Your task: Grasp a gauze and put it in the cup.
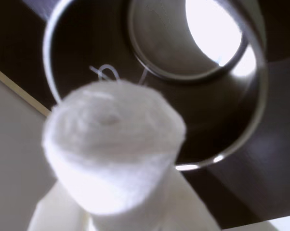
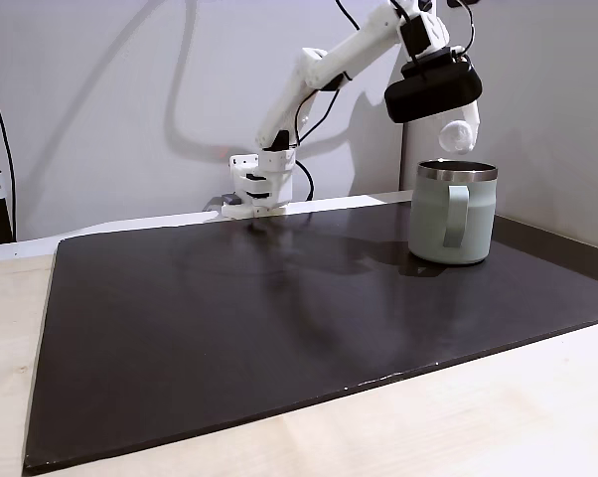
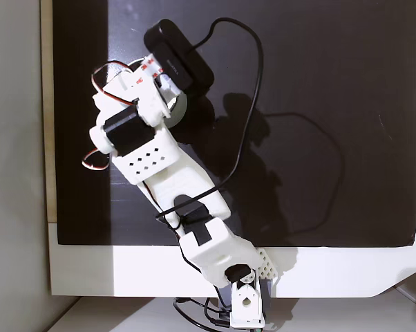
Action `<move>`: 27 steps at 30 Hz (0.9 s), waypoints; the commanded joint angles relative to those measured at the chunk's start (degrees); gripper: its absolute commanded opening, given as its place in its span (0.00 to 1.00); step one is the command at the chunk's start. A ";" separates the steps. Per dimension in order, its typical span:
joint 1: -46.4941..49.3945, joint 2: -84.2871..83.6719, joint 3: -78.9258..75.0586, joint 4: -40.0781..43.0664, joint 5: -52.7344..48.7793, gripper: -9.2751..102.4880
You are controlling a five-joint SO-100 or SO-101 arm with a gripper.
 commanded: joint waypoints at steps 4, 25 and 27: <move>1.23 -0.53 -7.65 3.43 0.53 0.08; 3.08 1.14 -7.21 3.96 1.32 0.38; 3.08 1.32 -6.94 3.96 1.32 0.38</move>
